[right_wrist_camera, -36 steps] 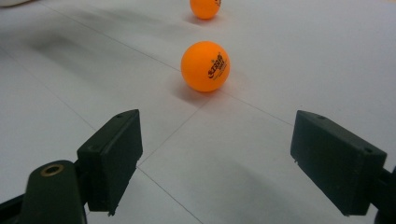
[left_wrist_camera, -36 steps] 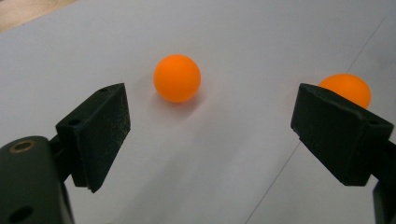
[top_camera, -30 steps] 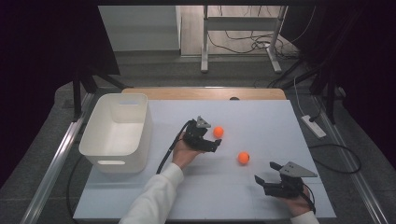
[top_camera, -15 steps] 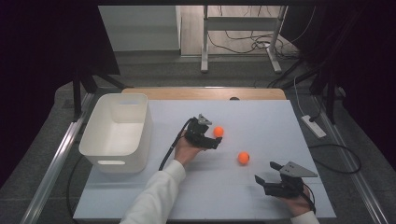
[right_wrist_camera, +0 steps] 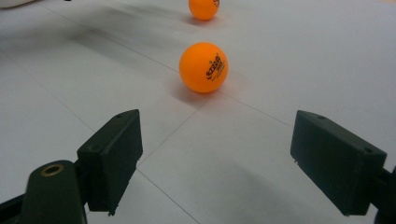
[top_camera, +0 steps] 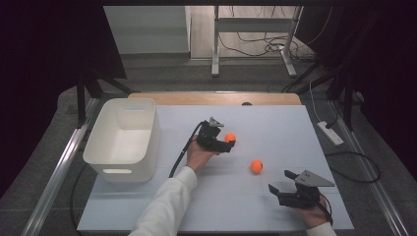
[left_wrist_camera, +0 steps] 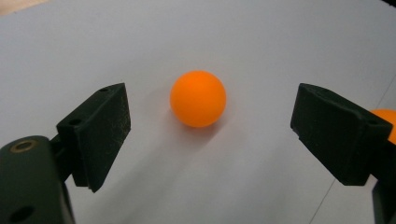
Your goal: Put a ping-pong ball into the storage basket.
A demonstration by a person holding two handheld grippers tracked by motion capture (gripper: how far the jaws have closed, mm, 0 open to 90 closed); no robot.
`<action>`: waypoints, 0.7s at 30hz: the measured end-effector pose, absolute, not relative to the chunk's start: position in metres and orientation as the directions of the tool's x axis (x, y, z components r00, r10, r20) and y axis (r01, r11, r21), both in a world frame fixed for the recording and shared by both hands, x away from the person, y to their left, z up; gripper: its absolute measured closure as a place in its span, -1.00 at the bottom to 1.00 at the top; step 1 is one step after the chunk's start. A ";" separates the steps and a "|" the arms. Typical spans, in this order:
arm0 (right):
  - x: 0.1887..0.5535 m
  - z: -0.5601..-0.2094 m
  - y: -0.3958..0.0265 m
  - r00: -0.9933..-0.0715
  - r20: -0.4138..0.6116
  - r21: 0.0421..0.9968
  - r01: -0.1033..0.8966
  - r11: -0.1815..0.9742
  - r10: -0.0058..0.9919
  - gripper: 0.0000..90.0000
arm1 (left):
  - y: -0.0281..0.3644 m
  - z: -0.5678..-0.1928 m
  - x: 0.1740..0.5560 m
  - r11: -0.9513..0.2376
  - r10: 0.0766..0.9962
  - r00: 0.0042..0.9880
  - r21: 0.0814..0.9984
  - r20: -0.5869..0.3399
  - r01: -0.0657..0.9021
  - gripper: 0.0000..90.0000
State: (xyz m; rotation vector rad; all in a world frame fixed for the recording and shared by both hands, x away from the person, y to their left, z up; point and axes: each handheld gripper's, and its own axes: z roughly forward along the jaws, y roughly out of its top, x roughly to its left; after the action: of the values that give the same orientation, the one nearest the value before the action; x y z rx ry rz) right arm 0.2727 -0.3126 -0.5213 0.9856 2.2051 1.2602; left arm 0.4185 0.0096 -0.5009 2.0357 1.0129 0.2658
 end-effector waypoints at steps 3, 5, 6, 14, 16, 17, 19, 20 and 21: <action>0.273 -0.521 -0.313 -0.664 -0.008 0.863 0.373 0.340 0.748 -0.62 | 0.009 -0.504 0.421 -0.338 0.745 0.648 0.747 -0.158 0.572 -0.71; 0.273 -0.521 -0.314 -0.664 -0.007 0.864 0.373 0.339 0.748 -0.62 | 0.008 -0.506 0.423 -0.341 0.749 0.645 0.744 -0.155 0.575 -0.71; 0.273 -0.521 -0.314 -0.664 -0.006 0.864 0.373 0.338 0.748 -0.62 | 0.008 -0.506 0.424 -0.341 0.750 0.643 0.742 -0.155 0.577 -0.71; 0.274 -0.522 -0.312 -0.666 -0.008 0.862 0.373 0.343 0.746 -0.62 | 0.003 -0.509 0.432 -0.378 0.742 0.657 0.727 -0.132 0.574 -0.71; 0.274 -0.522 -0.312 -0.665 -0.006 0.863 0.374 0.341 0.746 -0.62 | 0.001 -0.511 0.434 -0.374 0.740 0.657 0.724 -0.143 0.579 -0.71; 0.274 -0.522 -0.312 -0.665 -0.006 0.863 0.374 0.341 0.746 -0.62 | 0.001 -0.511 0.434 -0.374 0.740 0.657 0.724 -0.143 0.579 -0.71; 0.273 -0.522 -0.312 -0.665 -0.007 0.862 0.374 0.341 0.746 -0.62 | -0.001 -0.513 0.437 -0.381 0.737 0.661 0.721 -0.141 0.578 -0.71; 0.273 -0.522 -0.312 -0.665 -0.007 0.862 0.374 0.341 0.746 -0.62 | -0.001 -0.513 0.437 -0.381 0.737 0.661 0.721 -0.141 0.578 -0.71; 0.273 -0.522 -0.312 -0.665 -0.007 0.862 0.374 0.341 0.746 -0.62 | -0.002 -0.514 0.438 -0.376 0.739 0.658 0.720 -0.146 0.583 -0.71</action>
State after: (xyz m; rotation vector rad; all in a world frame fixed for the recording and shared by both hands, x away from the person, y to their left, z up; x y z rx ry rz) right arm 0.2734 -0.3124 -0.5219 0.9852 2.2089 1.2600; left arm 0.4378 -0.0018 -0.5140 2.0943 1.0207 0.2565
